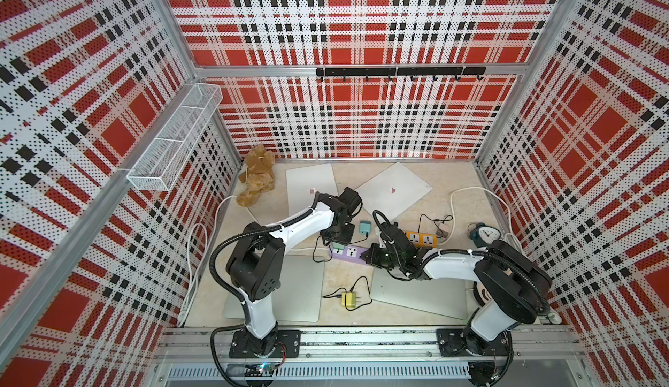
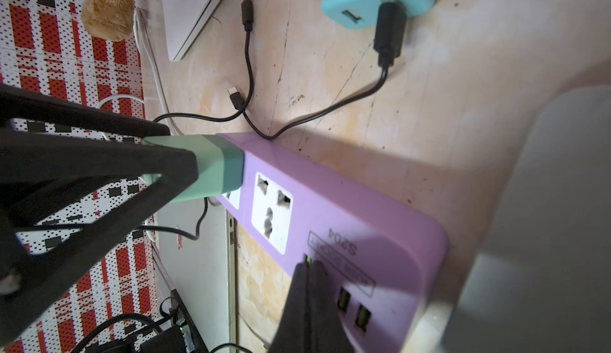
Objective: Unplug the laptop charger
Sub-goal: Remove the plug from the socket.
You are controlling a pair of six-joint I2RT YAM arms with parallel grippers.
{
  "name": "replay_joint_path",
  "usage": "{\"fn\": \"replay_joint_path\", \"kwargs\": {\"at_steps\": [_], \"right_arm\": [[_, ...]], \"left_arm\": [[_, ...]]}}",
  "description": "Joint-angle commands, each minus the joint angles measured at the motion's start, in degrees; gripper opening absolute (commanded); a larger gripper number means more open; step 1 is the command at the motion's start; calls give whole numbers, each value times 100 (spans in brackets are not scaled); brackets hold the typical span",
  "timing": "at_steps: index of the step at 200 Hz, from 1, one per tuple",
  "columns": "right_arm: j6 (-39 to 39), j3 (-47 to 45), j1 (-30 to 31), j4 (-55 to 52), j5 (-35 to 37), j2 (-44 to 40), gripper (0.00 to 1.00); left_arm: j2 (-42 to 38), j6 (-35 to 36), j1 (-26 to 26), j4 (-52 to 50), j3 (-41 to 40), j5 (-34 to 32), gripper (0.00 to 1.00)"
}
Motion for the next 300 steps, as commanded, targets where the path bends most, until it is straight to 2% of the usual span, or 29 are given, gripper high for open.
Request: {"fn": "replay_joint_path", "kwargs": {"at_steps": [1, 71, 107, 152, 173, 211, 236, 300], "right_arm": [[153, -129, 101, -164, 19, 83, 0], [314, -165, 134, -419, 304, 237, 0], [369, -247, 133, -374, 305, 247, 0], [396, -301, 133, -350, 313, 281, 0], [395, -301, 133, -360, 322, 281, 0], [446, -348, 133, -326, 331, 321, 0], [521, -455, 133, -233, 322, 325, 0], [503, -475, 133, -264, 339, 378, 0]], "left_arm": [[-58, -51, 52, 131, -156, 46, 35], [-73, -56, 86, 218, -229, 81, 34], [-205, -49, 305, 525, -429, 613, 33], [-219, -40, 318, 548, -390, 701, 33], [-238, -82, 316, 535, -395, 596, 32], [-58, -352, 62, 342, -187, -7, 32], [1, -396, -14, 277, -114, -98, 31], [-244, -224, 396, 391, -126, 645, 29]]}}
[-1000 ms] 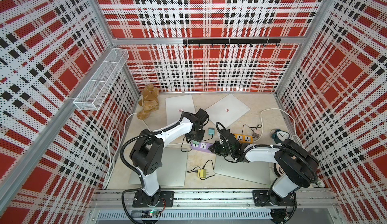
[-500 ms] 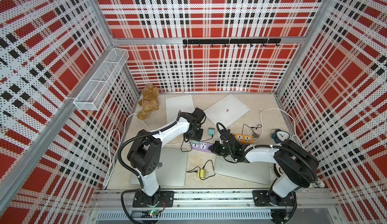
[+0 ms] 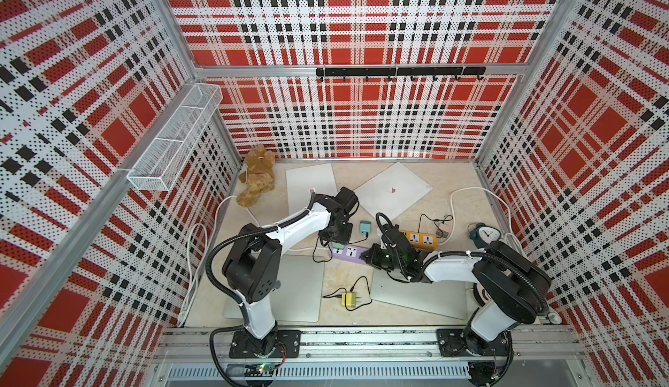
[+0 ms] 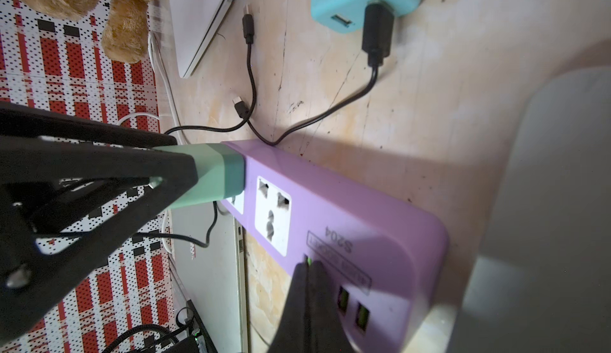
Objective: Unplug the laptop charger
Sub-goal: Remove the plug from the socket.
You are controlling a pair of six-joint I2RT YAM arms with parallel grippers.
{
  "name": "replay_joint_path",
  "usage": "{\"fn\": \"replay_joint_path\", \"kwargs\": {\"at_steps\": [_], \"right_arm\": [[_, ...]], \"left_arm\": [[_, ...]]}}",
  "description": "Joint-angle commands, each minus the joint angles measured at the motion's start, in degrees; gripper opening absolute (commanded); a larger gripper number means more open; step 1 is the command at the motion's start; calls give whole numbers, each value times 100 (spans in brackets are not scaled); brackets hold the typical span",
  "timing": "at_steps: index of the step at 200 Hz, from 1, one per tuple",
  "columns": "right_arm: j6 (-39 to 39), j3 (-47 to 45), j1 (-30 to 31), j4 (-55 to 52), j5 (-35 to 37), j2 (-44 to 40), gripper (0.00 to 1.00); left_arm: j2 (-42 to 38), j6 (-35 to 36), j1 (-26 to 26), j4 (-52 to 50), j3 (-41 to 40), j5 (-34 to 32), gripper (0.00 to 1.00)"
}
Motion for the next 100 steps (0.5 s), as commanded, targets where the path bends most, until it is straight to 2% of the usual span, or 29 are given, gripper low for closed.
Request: {"fn": "replay_joint_path", "kwargs": {"at_steps": [1, 20, 51, 100], "right_arm": [[82, -229, 81, -761, 175, 350, 0], [80, -229, 82, -760, 184, 384, 0], [87, -243, 81, -748, 193, 500, 0], [81, -253, 115, -933, 349, 591, 0]], "left_arm": [[-99, -30, 207, 170, 64, 339, 29], [-122, -30, 190, 148, 105, 293, 28], [35, -190, -130, -46, 233, -412, 27], [121, -337, -357, -201, 396, -694, 27]]}}
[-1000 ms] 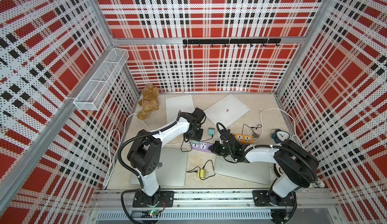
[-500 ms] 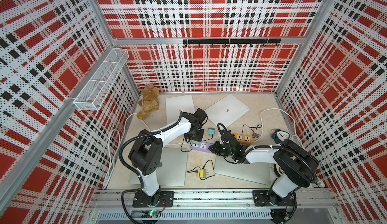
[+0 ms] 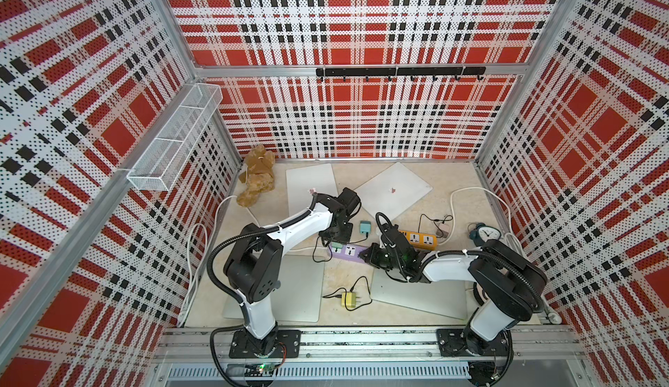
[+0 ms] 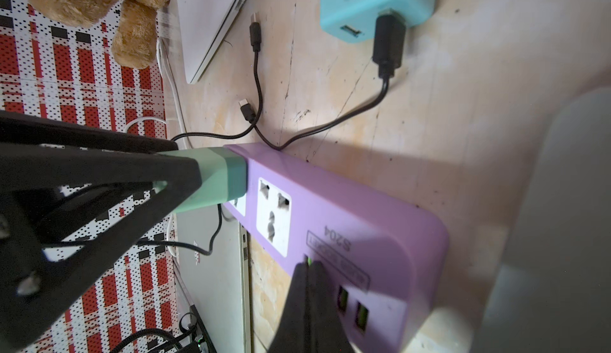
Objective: Unplug the laptop charger
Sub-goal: Remove the plug from the socket.
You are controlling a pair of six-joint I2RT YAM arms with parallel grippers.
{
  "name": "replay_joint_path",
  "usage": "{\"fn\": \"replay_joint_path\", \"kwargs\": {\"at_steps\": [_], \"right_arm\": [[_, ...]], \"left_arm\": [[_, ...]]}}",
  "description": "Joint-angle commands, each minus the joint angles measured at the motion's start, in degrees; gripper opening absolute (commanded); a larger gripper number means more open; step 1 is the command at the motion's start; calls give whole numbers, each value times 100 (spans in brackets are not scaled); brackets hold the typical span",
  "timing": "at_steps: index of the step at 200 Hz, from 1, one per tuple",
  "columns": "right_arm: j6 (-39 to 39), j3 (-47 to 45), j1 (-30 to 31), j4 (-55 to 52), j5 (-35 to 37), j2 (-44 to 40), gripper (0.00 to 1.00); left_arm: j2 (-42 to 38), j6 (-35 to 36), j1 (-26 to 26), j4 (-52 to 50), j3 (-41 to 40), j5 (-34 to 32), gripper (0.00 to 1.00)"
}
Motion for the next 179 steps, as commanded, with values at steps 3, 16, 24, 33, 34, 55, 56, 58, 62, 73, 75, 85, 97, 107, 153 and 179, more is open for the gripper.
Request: {"fn": "replay_joint_path", "kwargs": {"at_steps": [3, 16, 24, 33, 34, 55, 56, 58, 62, 73, 75, 85, 97, 107, 153, 179], "right_arm": [[52, -258, 105, -1146, 324, 448, 0], [39, -239, 122, -1195, 364, 457, 0], [32, -231, 130, -1206, 365, 467, 0], [32, -230, 131, -1192, 360, 476, 0], [32, -230, 131, -1192, 358, 476, 0], [23, -248, 136, -1192, 370, 459, 0], [28, -252, 134, -1192, 371, 458, 0], [24, -253, 132, -1197, 373, 452, 0], [28, -258, 132, -1193, 381, 442, 0], [27, -272, 136, -1192, 407, 423, 0], [24, -274, 137, -1199, 413, 423, 0], [24, -274, 131, -1202, 422, 423, 0], [32, -294, 131, -1185, 417, 432, 0], [41, -315, 131, -1151, 417, 440, 0], [56, -335, 133, -1134, 443, 466, 0], [67, -353, 136, -1146, 490, 505, 0]], "left_arm": [[66, -156, -111, -95, 305, -206, 27], [59, -155, -133, -123, 360, -217, 27], [60, -143, -133, -119, 372, -162, 27], [58, -104, -104, -90, 368, -40, 27], [54, -103, -101, -87, 366, -21, 27], [15, -17, 10, -31, 316, 188, 26], [15, -15, 18, -31, 313, 194, 26], [10, -7, 30, -36, 318, 203, 26], [1, 15, 51, -31, 312, 231, 26], [-20, 47, 114, -6, 287, 331, 26], [-25, 61, 124, -1, 278, 360, 26], [-66, 91, 172, 57, 241, 499, 26], [-120, 118, 225, 156, 176, 693, 26], [-157, 131, 252, 212, 131, 810, 26], [-271, 141, 326, 250, -16, 903, 26], [-301, 67, 269, 167, 55, 603, 26]]}}
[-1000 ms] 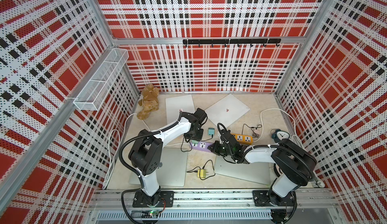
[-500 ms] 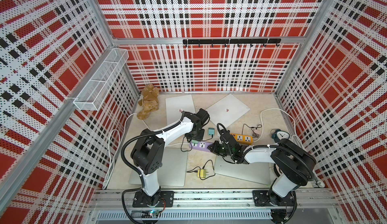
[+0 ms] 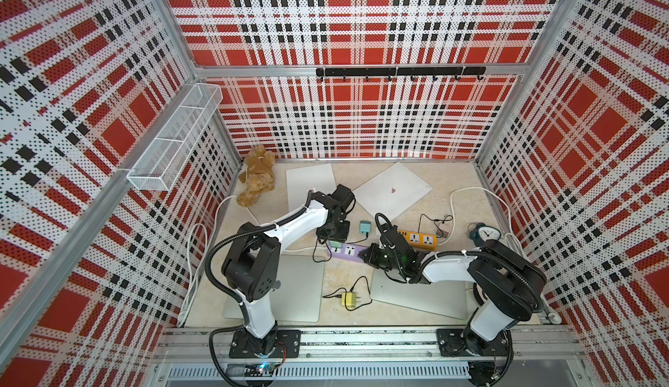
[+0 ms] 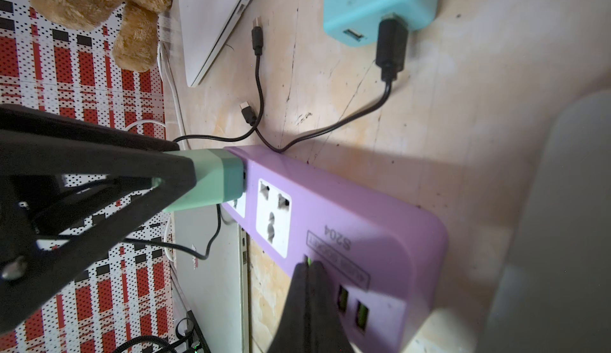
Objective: Unplug the laptop charger
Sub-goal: Remove the plug from the socket.
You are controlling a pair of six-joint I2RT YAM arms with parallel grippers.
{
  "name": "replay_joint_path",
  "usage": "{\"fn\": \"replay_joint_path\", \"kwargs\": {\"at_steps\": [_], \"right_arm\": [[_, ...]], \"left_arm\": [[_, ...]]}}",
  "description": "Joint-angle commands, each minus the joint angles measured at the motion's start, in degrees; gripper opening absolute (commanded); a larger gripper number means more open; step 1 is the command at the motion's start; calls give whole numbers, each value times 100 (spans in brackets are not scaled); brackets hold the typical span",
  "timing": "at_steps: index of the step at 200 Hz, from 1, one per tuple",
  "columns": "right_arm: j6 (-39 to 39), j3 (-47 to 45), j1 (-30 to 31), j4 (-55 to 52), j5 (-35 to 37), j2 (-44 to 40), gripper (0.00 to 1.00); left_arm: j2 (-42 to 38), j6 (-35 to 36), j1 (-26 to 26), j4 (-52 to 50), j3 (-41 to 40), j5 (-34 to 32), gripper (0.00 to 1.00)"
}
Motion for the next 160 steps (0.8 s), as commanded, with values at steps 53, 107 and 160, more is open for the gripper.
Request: {"fn": "replay_joint_path", "kwargs": {"at_steps": [53, 107, 160], "right_arm": [[66, -342, 74, -1330, 454, 460, 0], [70, -366, 74, -1328, 468, 456, 0], [39, -360, 74, -1330, 464, 427, 0]], "left_arm": [[-120, -154, -226, -22, 223, -345, 26], [-164, -79, -137, -62, 328, -154, 26], [-227, -50, -33, -64, 313, -21, 26]]}}
